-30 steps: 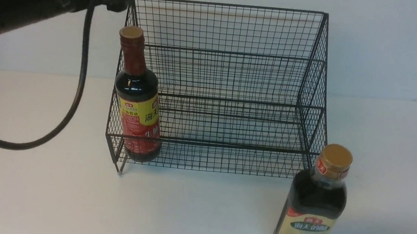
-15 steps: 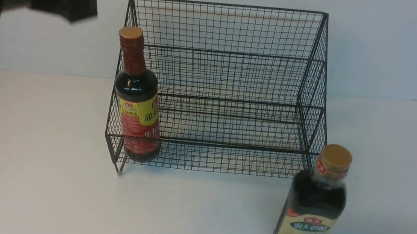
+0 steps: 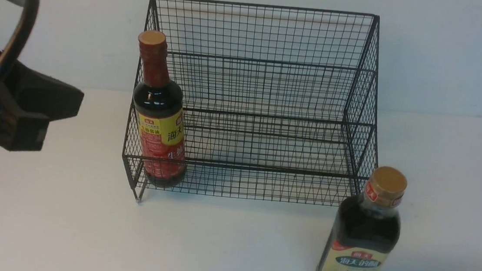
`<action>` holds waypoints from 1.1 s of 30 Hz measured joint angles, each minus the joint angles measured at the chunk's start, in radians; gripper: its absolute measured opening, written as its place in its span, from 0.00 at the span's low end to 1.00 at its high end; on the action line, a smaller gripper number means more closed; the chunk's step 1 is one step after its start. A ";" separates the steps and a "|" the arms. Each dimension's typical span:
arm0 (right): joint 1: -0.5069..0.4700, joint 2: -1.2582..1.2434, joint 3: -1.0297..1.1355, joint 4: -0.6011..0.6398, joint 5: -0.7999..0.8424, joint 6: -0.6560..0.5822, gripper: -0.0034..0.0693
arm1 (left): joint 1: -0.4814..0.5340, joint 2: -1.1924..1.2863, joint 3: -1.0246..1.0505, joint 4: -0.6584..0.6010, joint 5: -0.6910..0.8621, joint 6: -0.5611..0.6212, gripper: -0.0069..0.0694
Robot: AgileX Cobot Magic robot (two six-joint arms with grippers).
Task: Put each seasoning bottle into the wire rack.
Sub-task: Use the right arm to grab the condiment bottle closest to it
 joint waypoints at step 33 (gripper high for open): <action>0.000 0.081 -0.396 0.625 0.102 -0.224 0.04 | 0.001 -0.001 0.000 -0.020 0.079 -0.062 0.08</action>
